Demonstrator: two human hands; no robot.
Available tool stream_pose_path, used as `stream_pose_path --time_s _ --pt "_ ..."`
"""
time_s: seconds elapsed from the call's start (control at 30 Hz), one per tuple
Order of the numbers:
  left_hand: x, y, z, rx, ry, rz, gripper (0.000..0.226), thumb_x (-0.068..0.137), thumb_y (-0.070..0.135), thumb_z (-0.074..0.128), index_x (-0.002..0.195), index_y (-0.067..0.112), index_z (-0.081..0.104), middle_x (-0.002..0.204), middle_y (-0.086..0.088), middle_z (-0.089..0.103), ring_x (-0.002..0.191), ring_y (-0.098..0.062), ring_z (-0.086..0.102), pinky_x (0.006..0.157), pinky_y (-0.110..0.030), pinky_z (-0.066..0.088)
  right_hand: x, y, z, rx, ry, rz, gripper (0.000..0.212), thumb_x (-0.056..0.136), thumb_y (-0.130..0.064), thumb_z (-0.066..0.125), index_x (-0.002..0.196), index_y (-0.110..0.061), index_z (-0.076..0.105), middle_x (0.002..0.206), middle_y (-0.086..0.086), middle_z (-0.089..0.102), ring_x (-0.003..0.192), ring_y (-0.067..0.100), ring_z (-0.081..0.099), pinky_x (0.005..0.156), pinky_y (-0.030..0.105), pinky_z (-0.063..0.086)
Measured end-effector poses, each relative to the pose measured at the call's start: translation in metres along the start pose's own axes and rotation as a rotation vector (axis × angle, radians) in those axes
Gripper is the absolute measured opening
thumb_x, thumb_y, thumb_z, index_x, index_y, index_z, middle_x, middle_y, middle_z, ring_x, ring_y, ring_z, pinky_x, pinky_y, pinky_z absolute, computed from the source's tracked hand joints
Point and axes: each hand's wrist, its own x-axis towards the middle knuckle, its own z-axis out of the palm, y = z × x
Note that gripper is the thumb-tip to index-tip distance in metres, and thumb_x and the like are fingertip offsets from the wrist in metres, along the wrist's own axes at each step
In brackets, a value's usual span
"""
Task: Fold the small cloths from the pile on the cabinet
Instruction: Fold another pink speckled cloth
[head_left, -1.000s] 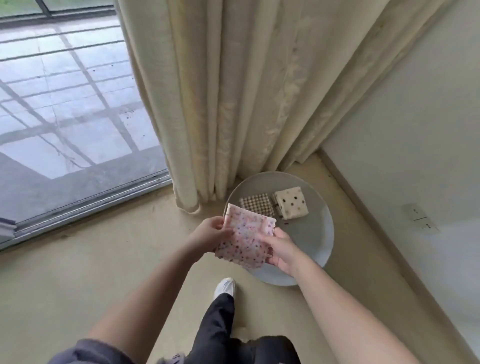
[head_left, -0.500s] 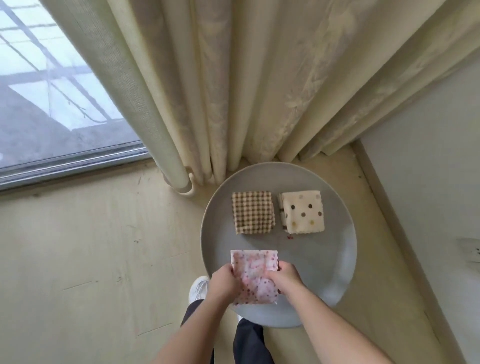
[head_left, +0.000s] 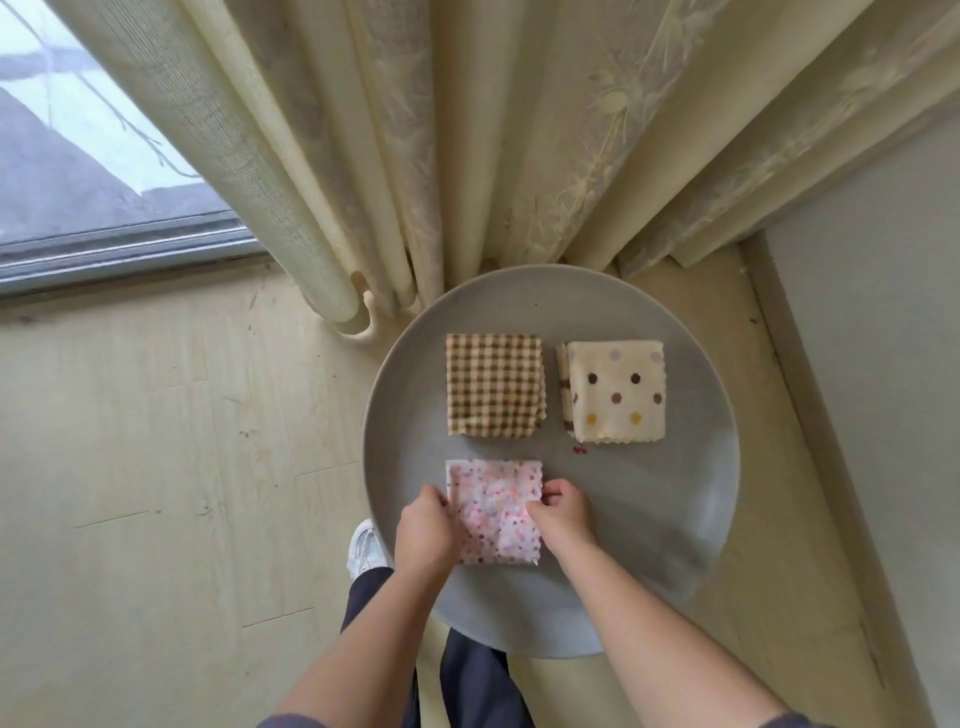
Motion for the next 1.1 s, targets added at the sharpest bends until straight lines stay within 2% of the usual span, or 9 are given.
stream_pose_path --time_s 0.07,0.17,0.23,0.33,0.47,0.57,0.7,0.93,1.1 --pt "-0.003 -0.001 -0.003 0.023 0.021 0.023 0.007 0.091 0.014 0.043 0.097 0.016 0.045 0.096 -0.005 0.062 0.083 -0.028 0.061 0.072 -0.04 0.052 -0.004 0.0 -0.002 -0.114 0.065 -0.094 0.023 0.081 -0.005 0.066 0.097 -0.018 0.057 0.102 0.003 0.062 0.092 0.024 0.061 0.078 0.031 0.049" --pt "-0.013 -0.002 -0.014 0.049 0.027 0.084 0.033 0.092 0.02 0.053 0.124 0.016 0.045 0.121 -0.004 0.053 0.103 -0.025 0.058 0.074 -0.032 0.042 -0.022 -0.004 -0.01 -0.37 0.059 -0.235 0.035 0.085 -0.013 0.066 0.117 -0.021 0.055 0.119 -0.001 0.049 0.107 0.022 0.055 0.08 0.031 0.047" --pt "-0.026 -0.002 -0.03 0.014 0.011 0.134 0.041 0.091 0.022 0.059 0.129 0.015 0.045 0.123 -0.004 0.054 0.106 -0.021 0.056 0.081 -0.031 0.044 -0.041 -0.012 -0.02 -0.437 0.029 -0.299 0.04 0.088 -0.016 0.064 0.125 -0.023 0.051 0.126 -0.001 0.046 0.114 0.022 0.053 0.083 0.033 0.048" --pt "-0.061 -0.001 -0.064 -0.097 -0.015 0.175 0.035 0.09 0.021 0.062 0.122 0.016 0.051 0.112 -0.001 0.058 0.095 -0.016 0.057 0.079 -0.028 0.046 -0.081 -0.03 -0.038 -0.327 -0.028 -0.378 0.039 0.09 -0.015 0.062 0.126 -0.024 0.05 0.127 -0.002 0.047 0.11 0.019 0.056 0.088 0.037 0.052" --pt "-0.122 -0.003 -0.124 -0.246 0.002 0.235 0.019 0.092 0.019 0.061 0.11 0.019 0.056 0.101 0.001 0.062 0.086 -0.013 0.06 0.065 -0.019 0.044 -0.144 -0.063 -0.065 -0.188 -0.05 -0.471 0.033 0.091 -0.011 0.058 0.121 -0.022 0.053 0.123 0.0 0.053 0.099 0.012 0.059 0.077 0.024 0.051" --pt "-0.171 -0.016 -0.167 -0.318 0.007 0.273 0.009 0.093 0.018 0.06 0.1 0.023 0.058 0.095 0.002 0.066 0.085 -0.015 0.065 0.064 -0.02 0.046 -0.194 -0.085 -0.077 -0.131 -0.05 -0.526 0.027 0.091 -0.007 0.055 0.114 -0.021 0.058 0.115 -0.002 0.06 0.1 0.013 0.059 0.081 0.026 0.051" --pt "-0.235 -0.048 -0.223 -0.368 0.023 0.326 0.007 0.093 0.019 0.06 0.096 0.025 0.061 0.088 0.003 0.068 0.08 -0.013 0.068 0.067 -0.022 0.05 -0.269 -0.114 -0.076 -0.066 -0.072 -0.639 0.021 0.092 -0.007 0.055 0.106 -0.023 0.059 0.105 -0.006 0.063 0.095 0.006 0.058 0.074 0.004 0.042" --pt "-0.326 -0.168 -0.308 -0.436 0.103 0.412 0.013 0.091 0.017 0.062 0.088 0.029 0.061 0.085 0.005 0.069 0.076 -0.007 0.068 0.069 -0.019 0.05 -0.412 -0.138 0.008 0.045 -0.1 -0.784 0.016 0.093 -0.006 0.057 0.101 -0.018 0.064 0.096 -0.005 0.067 0.086 0.003 0.059 0.074 0.008 0.045" --pt "-0.379 -0.292 -0.374 -0.435 0.198 0.428 0.011 0.091 0.02 0.061 0.088 0.03 0.061 0.083 0.007 0.069 0.075 -0.007 0.068 0.068 -0.02 0.051 -0.523 -0.134 0.124 0.028 -0.261 -0.81 0.02 0.092 -0.006 0.057 0.092 -0.024 0.064 0.095 -0.002 0.071 0.088 0.014 0.066 0.076 0.026 0.051"
